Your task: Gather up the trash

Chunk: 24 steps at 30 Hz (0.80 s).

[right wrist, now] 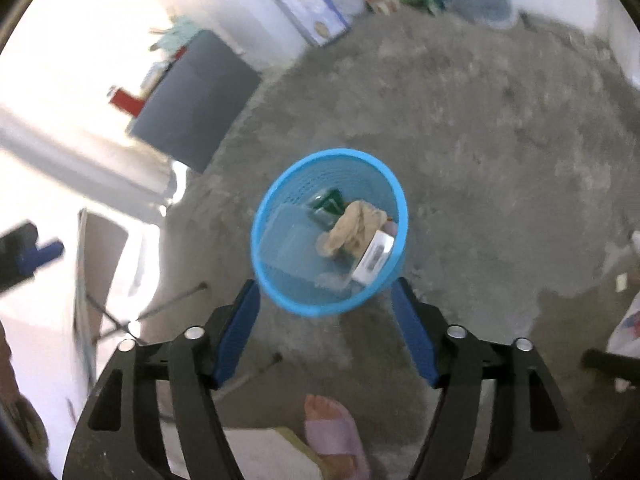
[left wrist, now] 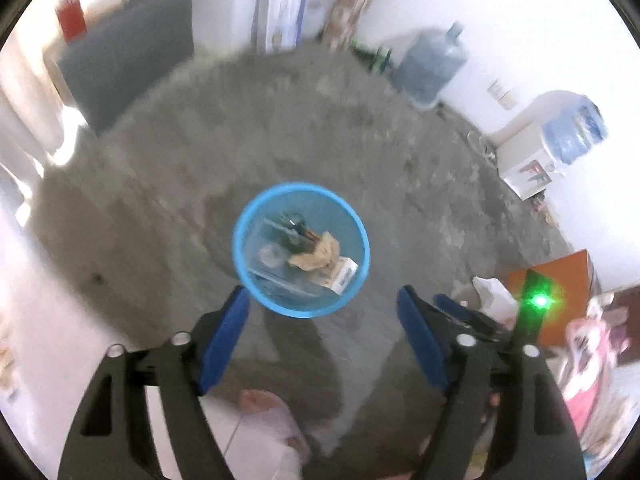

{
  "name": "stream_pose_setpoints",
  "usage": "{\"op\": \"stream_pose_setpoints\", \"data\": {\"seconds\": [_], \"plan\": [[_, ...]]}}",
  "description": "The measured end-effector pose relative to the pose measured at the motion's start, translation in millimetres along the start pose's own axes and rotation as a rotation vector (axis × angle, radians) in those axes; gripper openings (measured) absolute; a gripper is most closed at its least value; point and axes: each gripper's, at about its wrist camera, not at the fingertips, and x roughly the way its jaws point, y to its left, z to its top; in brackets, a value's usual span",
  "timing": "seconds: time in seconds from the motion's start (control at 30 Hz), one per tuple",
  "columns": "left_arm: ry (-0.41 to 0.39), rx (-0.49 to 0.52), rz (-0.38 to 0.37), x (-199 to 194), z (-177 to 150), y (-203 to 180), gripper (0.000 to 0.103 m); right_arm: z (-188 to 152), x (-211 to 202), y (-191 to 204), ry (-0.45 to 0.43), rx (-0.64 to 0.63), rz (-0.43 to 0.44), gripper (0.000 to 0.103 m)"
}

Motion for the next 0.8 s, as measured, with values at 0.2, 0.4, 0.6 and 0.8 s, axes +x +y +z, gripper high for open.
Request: {"op": "stream_pose_setpoints", "data": {"seconds": [0.2, 0.4, 0.6, 0.8], "plan": [[-0.225, -0.135, 0.110, -93.3, -116.9, 32.2, 0.087, -59.9, -62.2, 48.0, -0.105, -0.146, -0.033, 0.081], [-0.366, -0.261, 0.241, -143.4, -221.5, 46.7, 0.096, -110.3, -97.2, 99.0, -0.175, -0.269, -0.004, 0.089], [-0.470, -0.323, 0.360, -166.3, -292.7, 47.4, 0.097, -145.4, -126.8, 148.5, -0.298, -0.501, -0.097, 0.095], [-0.499, -0.371, 0.432, -170.0, -321.1, 44.4, 0.097, -167.3, -152.9, 172.7, -0.388, -0.565, -0.162, 0.095]]}}
